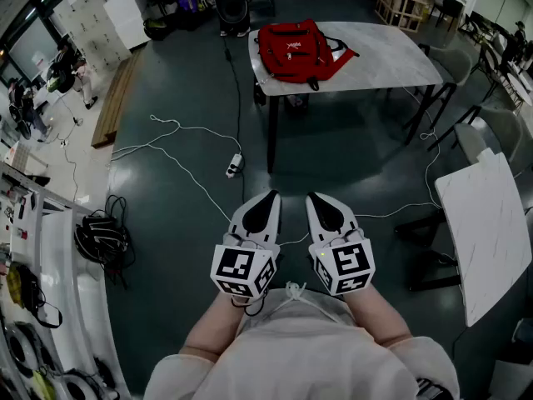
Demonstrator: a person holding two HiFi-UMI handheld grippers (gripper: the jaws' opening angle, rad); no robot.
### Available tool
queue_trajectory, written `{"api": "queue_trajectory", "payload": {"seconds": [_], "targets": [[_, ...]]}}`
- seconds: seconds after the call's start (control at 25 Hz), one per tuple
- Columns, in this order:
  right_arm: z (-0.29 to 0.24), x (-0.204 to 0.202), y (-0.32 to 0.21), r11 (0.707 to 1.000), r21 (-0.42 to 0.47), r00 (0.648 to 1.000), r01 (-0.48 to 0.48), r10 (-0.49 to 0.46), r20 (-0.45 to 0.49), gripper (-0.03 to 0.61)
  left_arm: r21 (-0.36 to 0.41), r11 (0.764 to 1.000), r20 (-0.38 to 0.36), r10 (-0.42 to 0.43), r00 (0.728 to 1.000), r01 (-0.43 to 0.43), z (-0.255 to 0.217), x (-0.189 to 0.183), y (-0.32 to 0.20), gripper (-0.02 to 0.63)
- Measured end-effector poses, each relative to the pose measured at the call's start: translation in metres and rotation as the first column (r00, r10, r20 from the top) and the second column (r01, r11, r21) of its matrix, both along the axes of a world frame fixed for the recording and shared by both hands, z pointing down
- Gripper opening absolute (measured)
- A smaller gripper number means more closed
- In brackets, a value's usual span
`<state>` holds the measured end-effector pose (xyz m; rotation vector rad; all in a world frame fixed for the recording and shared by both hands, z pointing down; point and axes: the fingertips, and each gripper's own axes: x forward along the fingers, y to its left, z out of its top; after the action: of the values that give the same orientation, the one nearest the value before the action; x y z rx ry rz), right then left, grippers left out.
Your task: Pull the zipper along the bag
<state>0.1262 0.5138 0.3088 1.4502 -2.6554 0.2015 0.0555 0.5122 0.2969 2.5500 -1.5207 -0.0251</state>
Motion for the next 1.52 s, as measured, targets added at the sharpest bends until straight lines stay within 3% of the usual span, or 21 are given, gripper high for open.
{"api": "queue_trajectory", "payload": {"seconds": [0.64,0.92,1.24,1.52], "targets": [[0.005,0.001,-0.010,0.999,-0.040,0.999,-0.028,0.030,0.031,0.026,-0.052,0.998,-0.016,0.017,1.000,-0.018,0.015,0.001,-0.009,0.020],[0.016,-0.019,-0.028,0.997,-0.074,0.999,-0.010,0.012,0.034,0.026,-0.074,0.997,-0.018,-0.001,1.000,0.000,0.022,-0.023,-0.026,0.020],[0.026,-0.066,-0.088,0.992,-0.124,0.999,-0.021,0.025,0.031,0.026,-0.096,0.995,-0.028,0.040,0.999,-0.042,0.030,-0.065,-0.094,0.020],[0.026,-0.130,-0.178,0.983,-0.151,0.994,-0.107,0.107,-0.009,0.026,-0.108,0.986,-0.052,0.124,0.991,-0.129,0.026,-0.133,-0.192,0.020]]}}
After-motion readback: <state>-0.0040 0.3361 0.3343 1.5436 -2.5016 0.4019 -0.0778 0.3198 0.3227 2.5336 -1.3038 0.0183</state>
